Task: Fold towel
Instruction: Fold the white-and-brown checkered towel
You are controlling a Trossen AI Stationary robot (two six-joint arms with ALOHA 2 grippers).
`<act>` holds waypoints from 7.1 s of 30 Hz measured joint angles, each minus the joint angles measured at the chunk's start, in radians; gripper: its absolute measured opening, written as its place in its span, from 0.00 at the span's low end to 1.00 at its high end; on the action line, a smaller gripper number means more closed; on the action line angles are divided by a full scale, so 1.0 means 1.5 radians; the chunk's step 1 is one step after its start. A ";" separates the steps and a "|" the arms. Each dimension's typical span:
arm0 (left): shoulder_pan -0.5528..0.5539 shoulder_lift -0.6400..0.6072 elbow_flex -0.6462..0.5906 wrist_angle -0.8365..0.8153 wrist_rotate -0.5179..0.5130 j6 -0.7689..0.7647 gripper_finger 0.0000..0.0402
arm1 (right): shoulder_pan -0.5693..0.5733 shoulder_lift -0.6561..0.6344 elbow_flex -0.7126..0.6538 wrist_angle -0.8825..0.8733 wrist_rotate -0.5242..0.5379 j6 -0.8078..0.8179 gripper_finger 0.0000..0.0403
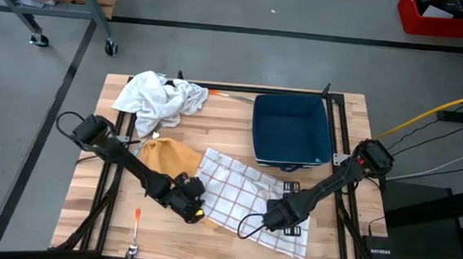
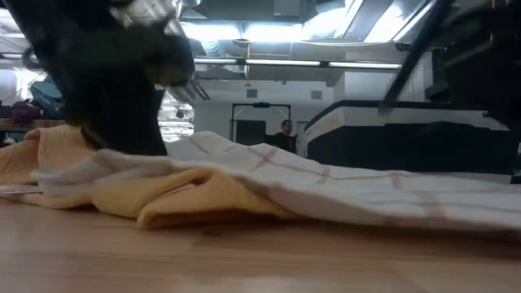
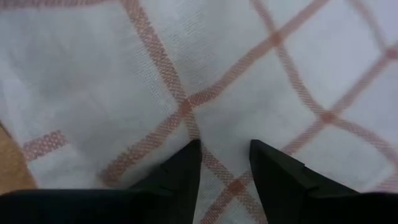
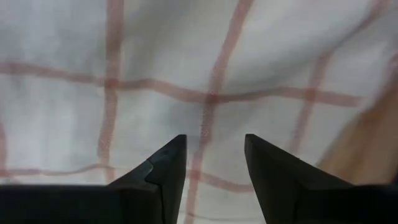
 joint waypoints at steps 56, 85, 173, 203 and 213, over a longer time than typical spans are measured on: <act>-0.034 -0.003 0.140 0.104 0.034 0.515 0.46 | -0.016 -0.009 0.101 0.022 0.092 -0.474 0.41; -0.062 0.149 0.141 0.267 0.173 0.661 0.46 | -0.016 -0.010 -0.010 0.225 0.002 -0.607 0.42; -0.111 0.210 0.186 0.259 0.092 0.520 0.24 | 0.032 0.109 0.036 0.474 -0.048 -0.545 0.30; -0.163 0.208 0.254 0.292 -0.063 0.206 0.01 | 0.030 -0.044 0.034 0.496 0.062 -0.255 0.05; -0.194 0.208 0.254 0.291 -0.231 -0.028 0.00 | -0.021 -0.051 0.035 0.497 0.156 -0.218 0.04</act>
